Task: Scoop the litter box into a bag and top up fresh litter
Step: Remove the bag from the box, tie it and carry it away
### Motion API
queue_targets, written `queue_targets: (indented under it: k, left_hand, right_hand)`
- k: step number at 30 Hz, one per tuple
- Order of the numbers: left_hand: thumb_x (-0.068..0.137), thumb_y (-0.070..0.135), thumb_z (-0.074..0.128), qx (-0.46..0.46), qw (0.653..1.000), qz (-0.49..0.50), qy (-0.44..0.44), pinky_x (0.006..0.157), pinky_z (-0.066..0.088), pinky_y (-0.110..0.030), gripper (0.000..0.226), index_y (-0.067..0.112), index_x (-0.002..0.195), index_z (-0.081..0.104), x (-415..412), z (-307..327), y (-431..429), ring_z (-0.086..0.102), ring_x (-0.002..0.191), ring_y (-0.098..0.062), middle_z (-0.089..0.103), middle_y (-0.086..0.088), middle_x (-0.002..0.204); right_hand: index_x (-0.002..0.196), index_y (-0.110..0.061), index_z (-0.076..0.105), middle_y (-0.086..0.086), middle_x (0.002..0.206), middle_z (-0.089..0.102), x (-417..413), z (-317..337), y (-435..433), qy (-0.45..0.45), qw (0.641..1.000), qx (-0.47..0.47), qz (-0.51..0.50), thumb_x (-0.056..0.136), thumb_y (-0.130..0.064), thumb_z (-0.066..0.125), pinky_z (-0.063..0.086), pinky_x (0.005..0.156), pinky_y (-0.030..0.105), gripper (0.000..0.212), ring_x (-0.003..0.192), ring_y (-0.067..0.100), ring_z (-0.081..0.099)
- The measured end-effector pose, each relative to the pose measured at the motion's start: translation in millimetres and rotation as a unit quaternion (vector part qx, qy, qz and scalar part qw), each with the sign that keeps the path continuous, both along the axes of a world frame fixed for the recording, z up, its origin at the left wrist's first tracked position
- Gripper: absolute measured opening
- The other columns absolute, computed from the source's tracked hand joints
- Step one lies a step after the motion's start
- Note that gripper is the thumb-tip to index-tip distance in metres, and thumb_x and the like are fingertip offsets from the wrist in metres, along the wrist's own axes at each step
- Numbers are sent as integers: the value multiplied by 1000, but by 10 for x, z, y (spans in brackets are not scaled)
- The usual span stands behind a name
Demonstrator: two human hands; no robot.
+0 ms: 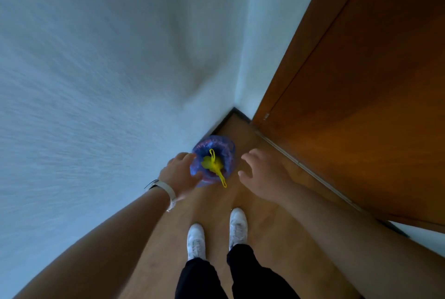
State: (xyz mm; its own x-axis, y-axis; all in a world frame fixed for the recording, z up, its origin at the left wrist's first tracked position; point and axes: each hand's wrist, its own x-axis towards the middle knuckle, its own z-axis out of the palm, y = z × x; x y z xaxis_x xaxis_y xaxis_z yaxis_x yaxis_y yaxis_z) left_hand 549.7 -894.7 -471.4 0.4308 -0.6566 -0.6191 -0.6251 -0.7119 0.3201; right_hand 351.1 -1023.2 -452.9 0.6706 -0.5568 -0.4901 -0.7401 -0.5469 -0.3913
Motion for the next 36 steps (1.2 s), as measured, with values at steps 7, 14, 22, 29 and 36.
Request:
queue_targets:
  k: [7, 14, 22, 29, 36]
  left_hand:
    - [89, 48, 56, -66, 994, 21, -90, 105, 38, -36, 59, 29, 143, 41, -164, 1041, 185, 41, 133, -21, 41, 5, 148]
    - [90, 54, 50, -129, 979, -2, -159, 108, 34, -35, 60, 28, 144, 41, -211, 1703, 552, 39, 136, -22, 40, 1, 151]
    - [81, 63, 31, -171, 964, -24, -205, 111, 30, -36, 73, 31, 146, 38, -274, 2087, 1396, 37, 139, -21, 37, 0, 153]
    - [93, 57, 44, -196, 958, -14, -208, 115, 24, -38, 61, 33, 147, 33, -343, 2144, 2452, 30, 143, -20, 30, 2, 157]
    - [93, 56, 46, -218, 957, -14, -193, 115, 22, -36, 60, 33, 147, 33, -595, 2155, 3361, 29, 143, -20, 30, 3, 157]
  right_hand:
    - [135, -21, 47, 3, 134, 47, 13, 780, 48, -35, 996, -60, 51, 92, -50, 46, 41, 103, 40, 52, 126, 23, 43]
    - [144, -22, 39, 2, 146, 40, 55, 1467, 304, -71, 989, -110, 72, 94, -53, 42, 37, 108, 40, 59, 134, 23, 38]
    - [142, -21, 40, 3, 141, 43, 59, 1898, 1151, -88, 978, -169, 90, 94, -55, 39, 39, 105, 40, 59, 128, 25, 42]
    - [142, -21, 41, 2, 141, 44, -4, 2015, 2078, -90, 975, -188, 76, 94, -55, 40, 40, 103, 40, 58, 127, 24, 42]
    - [140, -22, 43, 0, 140, 45, -320, 2067, 3035, -76, 976, -194, 61, 96, -52, 40, 41, 102, 38, 54, 127, 21, 43]
